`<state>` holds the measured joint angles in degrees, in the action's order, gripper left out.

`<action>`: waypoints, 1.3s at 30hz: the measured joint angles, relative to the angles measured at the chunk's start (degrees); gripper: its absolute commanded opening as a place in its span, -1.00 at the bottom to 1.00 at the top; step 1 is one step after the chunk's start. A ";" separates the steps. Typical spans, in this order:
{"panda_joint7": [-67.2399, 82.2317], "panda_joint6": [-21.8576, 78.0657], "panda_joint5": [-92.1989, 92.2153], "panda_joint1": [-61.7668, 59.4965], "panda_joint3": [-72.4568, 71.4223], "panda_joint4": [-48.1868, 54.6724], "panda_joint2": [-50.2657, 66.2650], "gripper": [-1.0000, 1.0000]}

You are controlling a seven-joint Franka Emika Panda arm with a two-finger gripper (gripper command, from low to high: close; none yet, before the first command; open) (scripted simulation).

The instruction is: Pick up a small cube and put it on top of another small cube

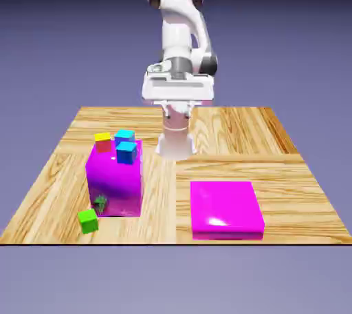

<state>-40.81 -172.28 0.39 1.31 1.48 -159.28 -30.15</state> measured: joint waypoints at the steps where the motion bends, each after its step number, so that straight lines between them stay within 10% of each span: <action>1: 1.37 1.43 0.32 0.52 1.23 1.43 2.08 0.00; 39: 52.27 54.53 12.29 19.85 46.76 54.55 79.27 0.00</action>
<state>11.47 -117.75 12.67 21.16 48.24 -104.72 49.11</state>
